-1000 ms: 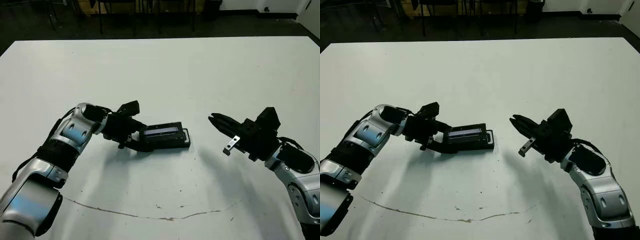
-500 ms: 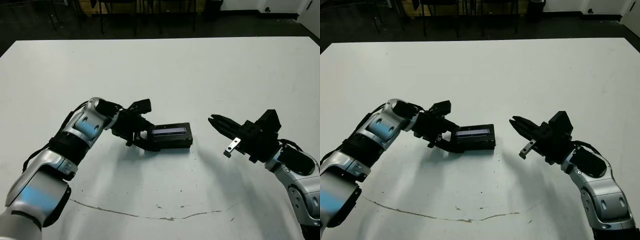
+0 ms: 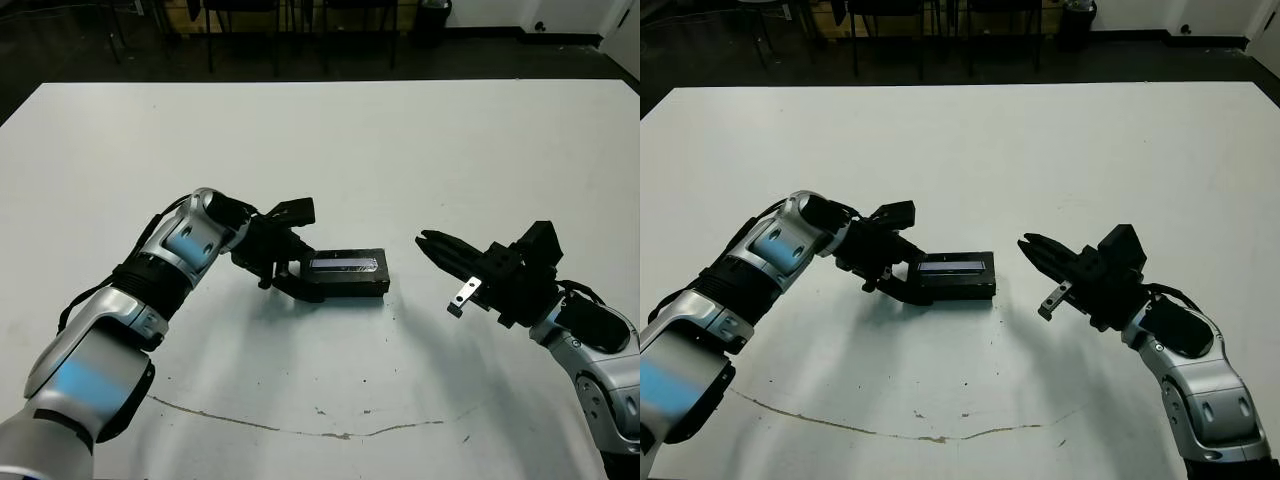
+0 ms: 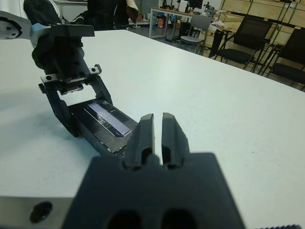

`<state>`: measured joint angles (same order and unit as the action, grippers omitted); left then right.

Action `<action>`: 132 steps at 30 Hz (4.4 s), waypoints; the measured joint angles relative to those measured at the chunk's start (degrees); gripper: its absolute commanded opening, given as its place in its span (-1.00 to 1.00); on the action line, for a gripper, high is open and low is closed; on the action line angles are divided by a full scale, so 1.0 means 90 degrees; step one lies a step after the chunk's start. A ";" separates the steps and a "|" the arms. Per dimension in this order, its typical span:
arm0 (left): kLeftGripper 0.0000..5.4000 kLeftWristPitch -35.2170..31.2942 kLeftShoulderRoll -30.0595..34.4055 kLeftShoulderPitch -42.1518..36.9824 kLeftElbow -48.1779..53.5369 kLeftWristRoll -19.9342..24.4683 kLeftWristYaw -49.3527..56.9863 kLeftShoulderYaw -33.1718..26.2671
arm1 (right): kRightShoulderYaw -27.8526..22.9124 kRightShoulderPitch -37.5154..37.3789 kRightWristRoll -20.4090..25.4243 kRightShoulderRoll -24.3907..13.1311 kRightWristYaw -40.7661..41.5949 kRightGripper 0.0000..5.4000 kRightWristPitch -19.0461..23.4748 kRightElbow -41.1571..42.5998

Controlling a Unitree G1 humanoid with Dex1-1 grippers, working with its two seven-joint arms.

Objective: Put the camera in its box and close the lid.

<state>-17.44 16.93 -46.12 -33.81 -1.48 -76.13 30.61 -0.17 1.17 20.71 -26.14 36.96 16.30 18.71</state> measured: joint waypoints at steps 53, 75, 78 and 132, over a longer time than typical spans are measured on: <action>0.99 -0.0338 0.0671 0.0684 0.1723 -0.0453 0.1259 0.0241 | -0.0003 -0.0076 0.0148 0.0110 0.0068 -1.00 -0.0040 0.0037; 0.99 -0.0078 0.2736 0.2312 0.3613 -0.0025 0.1219 -0.0779 | -0.0013 -0.0054 0.0134 0.0101 0.0045 -1.00 -0.0021 0.0073; 0.99 -0.0281 0.2776 0.2423 0.3691 0.0121 0.1250 -0.1029 | -0.0012 -0.0054 0.0133 0.0102 0.0042 -1.00 -0.0021 0.0073; -1.00 -0.2658 -0.2199 0.4042 0.5048 0.0910 0.7557 -0.1179 | -0.0134 -0.0044 -0.0004 0.0211 -0.0446 -1.00 0.0101 0.0138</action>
<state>-41.36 -2.85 -9.75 11.62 6.71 -8.11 20.00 -1.37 0.77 20.67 -24.24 32.94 17.21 19.95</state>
